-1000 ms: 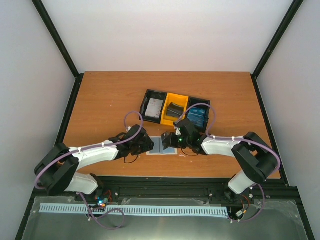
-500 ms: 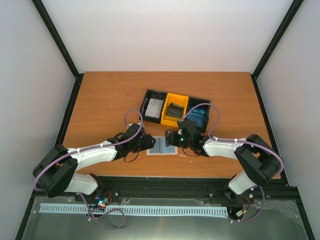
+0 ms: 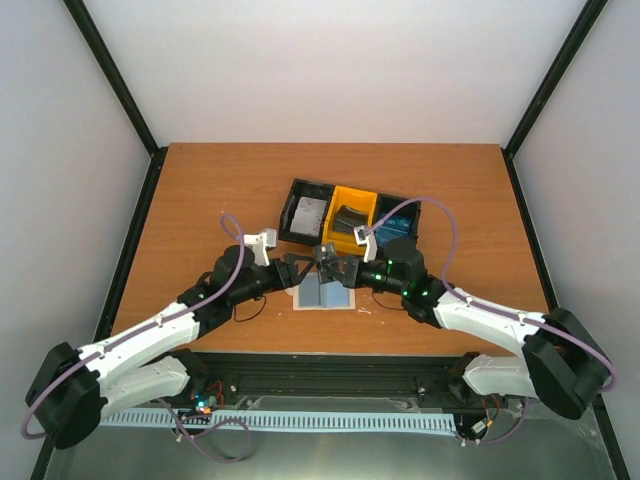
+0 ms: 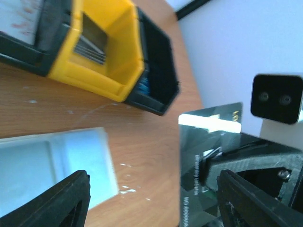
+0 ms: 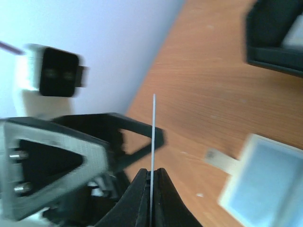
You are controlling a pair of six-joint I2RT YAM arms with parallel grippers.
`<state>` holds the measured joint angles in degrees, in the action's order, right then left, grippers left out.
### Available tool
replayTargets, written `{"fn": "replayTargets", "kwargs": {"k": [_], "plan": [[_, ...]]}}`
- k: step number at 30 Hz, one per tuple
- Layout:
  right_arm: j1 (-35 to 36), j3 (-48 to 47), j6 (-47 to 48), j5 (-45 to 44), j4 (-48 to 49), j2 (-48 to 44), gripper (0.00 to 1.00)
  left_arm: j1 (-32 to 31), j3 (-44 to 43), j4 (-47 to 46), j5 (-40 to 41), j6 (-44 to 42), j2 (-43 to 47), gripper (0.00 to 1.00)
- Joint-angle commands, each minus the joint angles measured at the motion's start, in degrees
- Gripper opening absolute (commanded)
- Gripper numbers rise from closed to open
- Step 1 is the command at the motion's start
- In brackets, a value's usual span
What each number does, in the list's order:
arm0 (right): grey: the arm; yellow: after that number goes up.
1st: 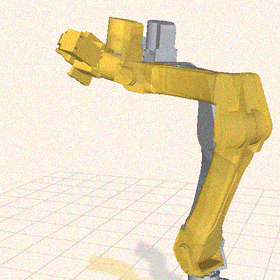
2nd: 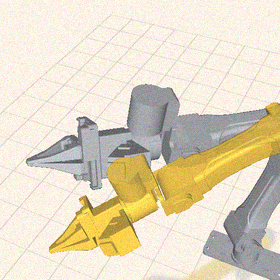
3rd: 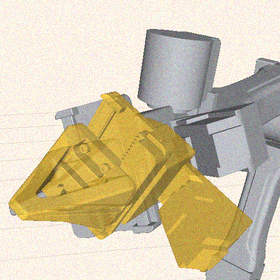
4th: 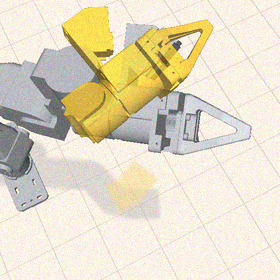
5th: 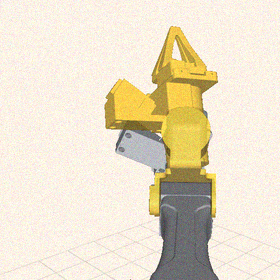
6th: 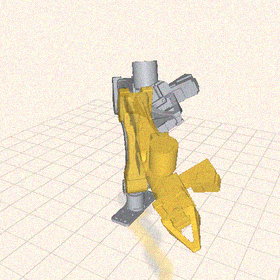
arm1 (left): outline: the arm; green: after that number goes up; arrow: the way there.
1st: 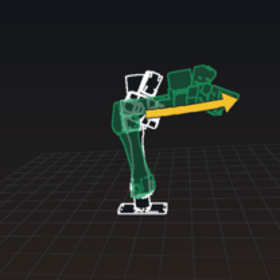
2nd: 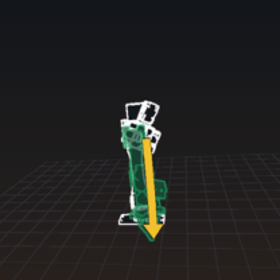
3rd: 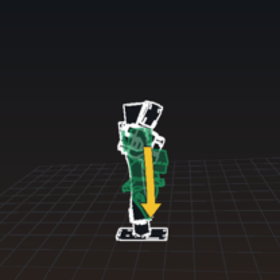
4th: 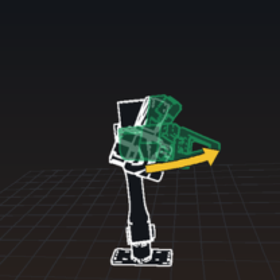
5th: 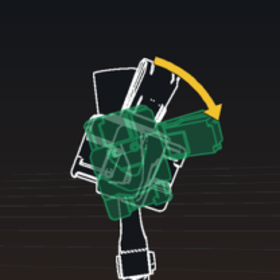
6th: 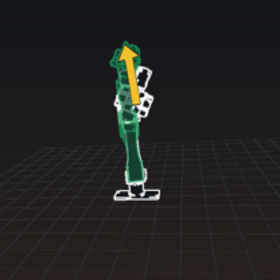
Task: Put the credit cards into the card holder
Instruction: Insert the credit card into the card holder.
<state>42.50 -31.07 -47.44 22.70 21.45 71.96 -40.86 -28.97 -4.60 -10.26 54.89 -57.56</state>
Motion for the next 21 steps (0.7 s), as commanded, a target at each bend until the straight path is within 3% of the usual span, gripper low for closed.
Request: {"fn": "replayTargets", "kwargs": {"k": [1,4,6,13,17,19,21], "plan": [[0.5,1.4,-1.6,12.4,9.1,-3.9,0.03,0.3,3.4,-8.7,-6.9,2.9,4.8,0.74],[0.5,3.3,-3.4,16.7,13.1,-5.4,0.03,0.4,4.1,-15.0,-8.6,3.9,6.5,0.75],[0.5,4.2,-3.7,18.1,13.4,-6.6,0.03,0.5,4.3,-19.4,-10.5,4.3,6.4,0.69],[0.4,3.6,-2.6,20.1,11.2,-8.0,0.03,0.4,7.3,-31.6,-16.2,5.0,3.9,0.26],[0.2,4.4,-3.3,20.3,12.7,-7.3,0.03,0.4,7.3,-32.2,-17.2,3.7,2.6,0.02],[-0.3,5.0,-3.9,20.7,13.4,-6.9,0.03,0.4,7.5,-32.2,-17.1,3.2,2.8,0.01],[-0.9,5.6,-3.8,21.4,14.3,-6.9,0.11,0.4,7.4,-31.8,-17.5,1.8,3.0,0.01]]}}
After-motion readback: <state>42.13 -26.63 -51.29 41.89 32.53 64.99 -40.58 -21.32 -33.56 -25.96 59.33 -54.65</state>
